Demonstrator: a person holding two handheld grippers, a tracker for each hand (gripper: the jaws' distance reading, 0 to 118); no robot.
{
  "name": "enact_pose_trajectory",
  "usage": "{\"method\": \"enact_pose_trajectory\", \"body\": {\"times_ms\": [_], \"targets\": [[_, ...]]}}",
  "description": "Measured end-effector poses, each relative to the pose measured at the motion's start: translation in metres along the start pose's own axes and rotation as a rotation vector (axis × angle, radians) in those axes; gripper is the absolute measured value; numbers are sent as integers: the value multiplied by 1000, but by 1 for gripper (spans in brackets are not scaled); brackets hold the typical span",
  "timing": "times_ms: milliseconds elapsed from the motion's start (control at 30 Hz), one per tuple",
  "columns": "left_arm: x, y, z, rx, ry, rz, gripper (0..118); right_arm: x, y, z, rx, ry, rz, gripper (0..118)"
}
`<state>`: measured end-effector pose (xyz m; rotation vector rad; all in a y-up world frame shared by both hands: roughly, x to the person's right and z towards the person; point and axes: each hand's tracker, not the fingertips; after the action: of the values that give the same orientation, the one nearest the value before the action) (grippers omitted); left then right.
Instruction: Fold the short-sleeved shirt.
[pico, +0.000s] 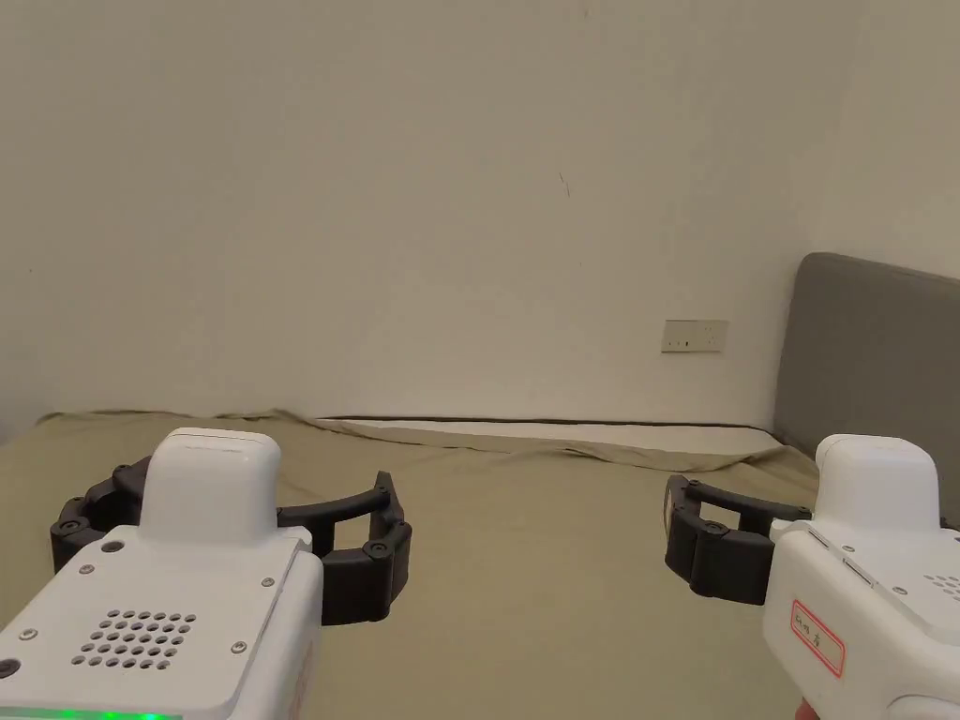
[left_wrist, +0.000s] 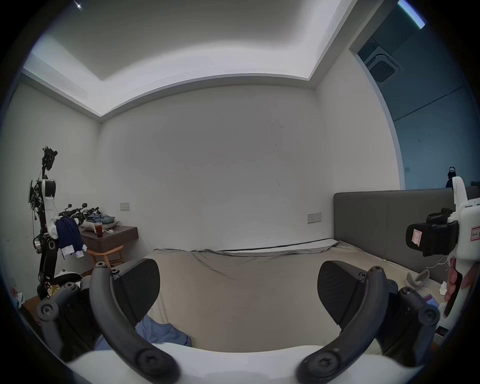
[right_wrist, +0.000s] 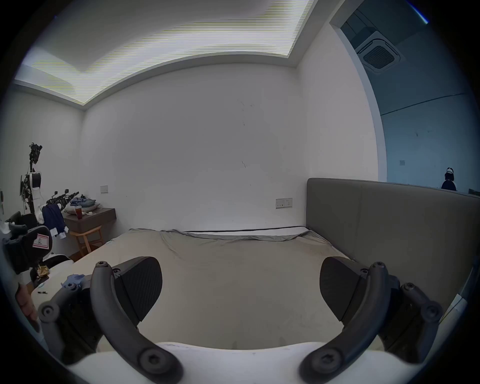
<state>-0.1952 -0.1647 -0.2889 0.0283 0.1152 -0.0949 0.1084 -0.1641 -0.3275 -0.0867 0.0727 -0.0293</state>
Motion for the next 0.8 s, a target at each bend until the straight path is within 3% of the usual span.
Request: {"method": "enact_pose_trajectory", "body": {"times_ms": [133,167,200,233,300,333,367,400,433,467,500,533,567,667,733,767,800], "targets": [[0,0,1,5,-6,6,118,-1,1,-3,-8,-1,7,118],[-2,0,1,19,-1,40,118,-5,4,-4,-8,-17,35,118],[-6,-2,2,42,-8,113,118,-13,9,-4,17,-42,131,118],[-15,-7,1,66,-51,257,118,-28,13,-3,58,-25,343,118],[-38,-28,-3,5,-165,711,118,-68,1,-1,97,-13,955,118],[-51,-45,-11,-80,-228,968,118,-83,-22,1,171,-45,1334,118],[-61,-65,-21,-172,-288,1220,118,-90,-43,1,245,-84,1596,118],[-62,-82,-27,-263,-289,1430,118,-91,-58,-4,270,-120,1682,118],[-56,-98,-28,-350,-322,1666,118,-95,-52,-3,278,-103,1617,118],[-57,-104,-26,-348,-213,1668,118,-101,-45,9,258,-42,1457,118],[-69,-101,-27,-263,-64,1315,118,-88,-32,-1,219,-21,1307,118],[-62,-88,-25,-254,23,1147,118,-83,-21,-1,190,-16,1157,118],[-60,-73,-23,-202,89,877,118,-75,-10,-2,175,-3,995,118],[-18,-18,-19,11,113,141,118,-36,21,-12,66,55,406,118],[4,-6,-15,84,132,-87,118,-10,26,-13,12,89,65,118],[10,-7,-10,110,97,-95,118,2,21,-11,8,107,-46,118],[13,-8,-6,125,74,-116,118,6,16,-10,-4,104,-92,118]]}}
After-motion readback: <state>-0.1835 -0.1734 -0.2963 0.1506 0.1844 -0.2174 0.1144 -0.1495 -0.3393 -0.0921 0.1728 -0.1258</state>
